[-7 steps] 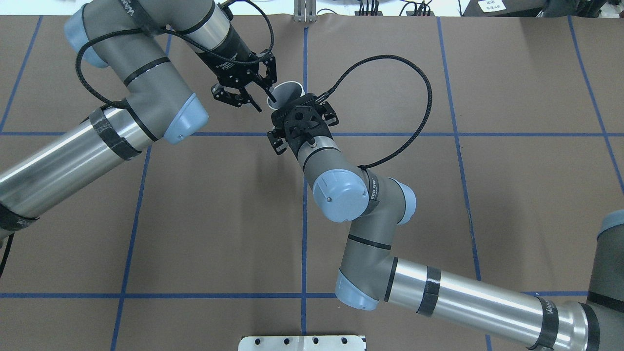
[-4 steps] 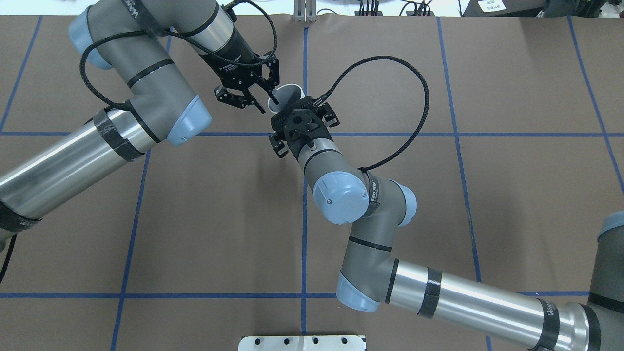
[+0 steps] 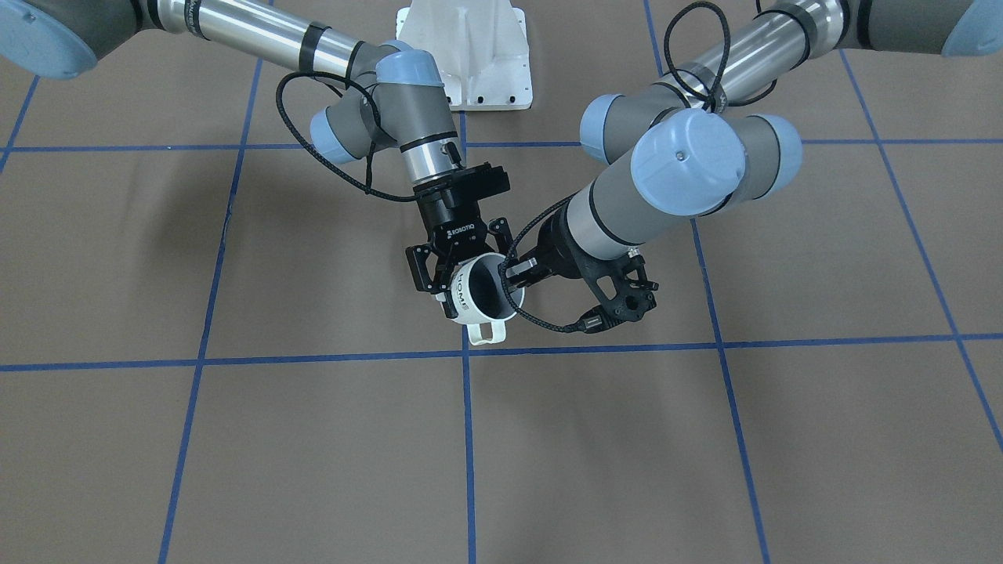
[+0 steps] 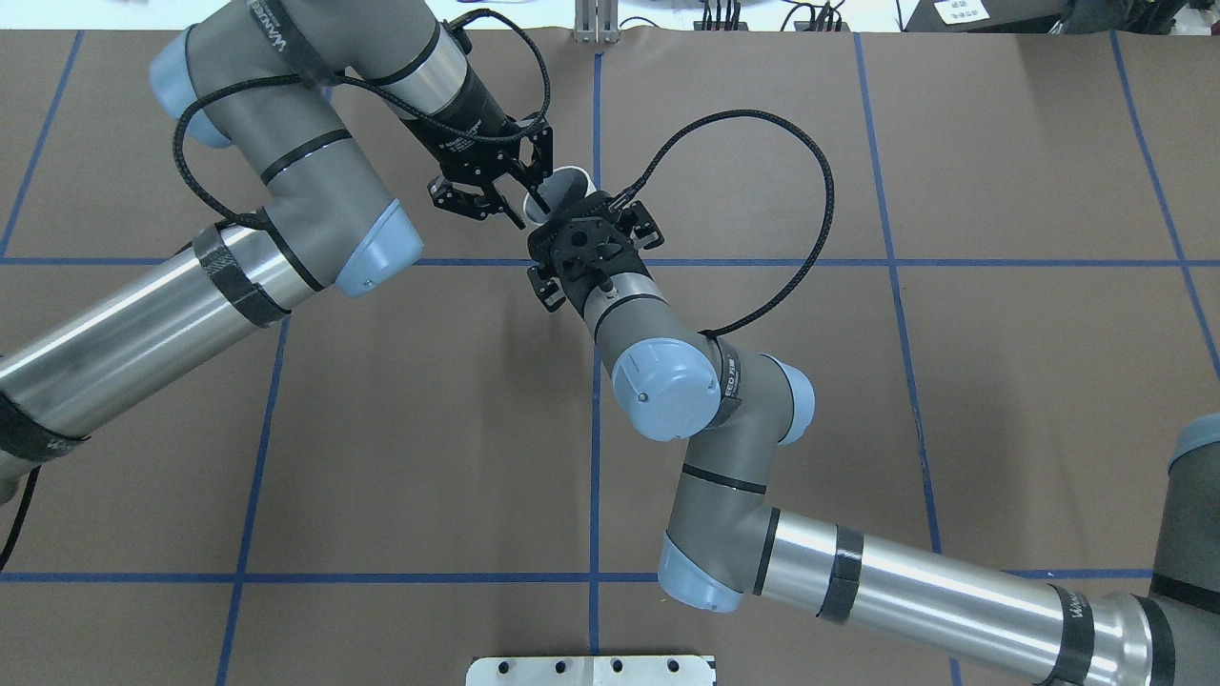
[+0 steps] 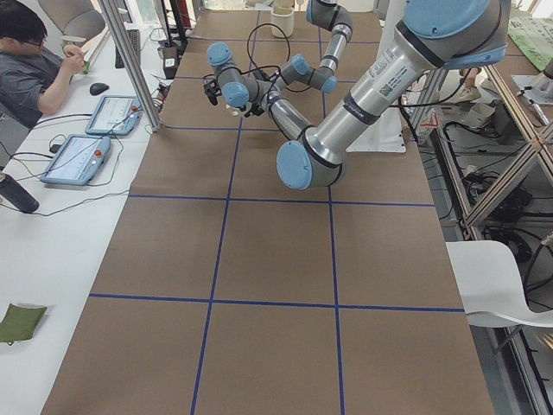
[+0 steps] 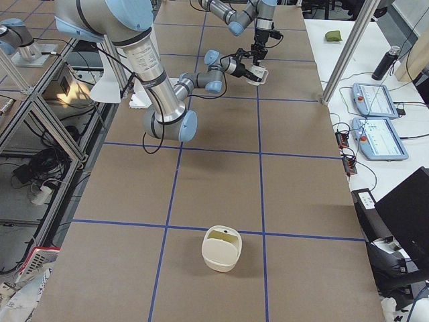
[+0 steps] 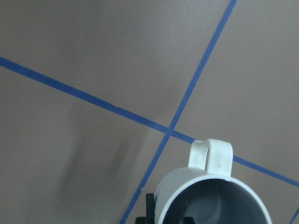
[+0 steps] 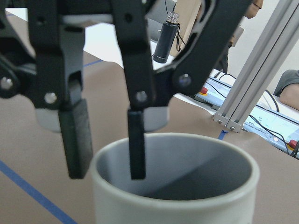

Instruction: Left arm hands cup to right arm to dump lemon

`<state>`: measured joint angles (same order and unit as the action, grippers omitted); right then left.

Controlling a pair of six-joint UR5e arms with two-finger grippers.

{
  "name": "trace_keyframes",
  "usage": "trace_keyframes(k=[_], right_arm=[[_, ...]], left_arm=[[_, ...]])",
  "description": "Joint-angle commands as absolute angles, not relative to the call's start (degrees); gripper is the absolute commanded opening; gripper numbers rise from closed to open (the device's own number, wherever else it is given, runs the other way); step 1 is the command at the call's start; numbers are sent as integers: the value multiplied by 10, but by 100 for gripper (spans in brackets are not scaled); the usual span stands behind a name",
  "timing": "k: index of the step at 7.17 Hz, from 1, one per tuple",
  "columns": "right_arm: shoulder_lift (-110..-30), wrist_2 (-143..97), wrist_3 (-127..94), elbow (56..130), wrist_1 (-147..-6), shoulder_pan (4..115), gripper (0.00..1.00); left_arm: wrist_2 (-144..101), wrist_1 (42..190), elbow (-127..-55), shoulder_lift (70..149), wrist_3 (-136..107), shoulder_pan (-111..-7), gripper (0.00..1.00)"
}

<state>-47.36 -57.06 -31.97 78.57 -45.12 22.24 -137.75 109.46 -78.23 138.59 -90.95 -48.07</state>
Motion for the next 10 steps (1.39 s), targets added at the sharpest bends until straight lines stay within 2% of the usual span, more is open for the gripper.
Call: trace_keyframes(k=[1,2,3,4,5,10], right_arm=[[-473,-570,-319,786,-451,222,14],[-473,-571,-318,786,-451,222,17],[-474,-572,-318,786,-449,222,27],[-474,-570,-320,785,-448,221,81],[-480,-570,-320,786,-446,221,99],[-494,-570,-320,813,-446,220,99]], left_arm=[[-1375,1094,-782,1385,-909,-478,35],[-1375,1093,-781,1385,-908,-477,23],[-1375,1094,-780,1385,-907,-477,0],[-1375,1094,-780,1385,-907,-477,0],[-1375,1094,-780,1386,-907,-477,0],[-1375,1094,-780,1386,-907,-476,0]])
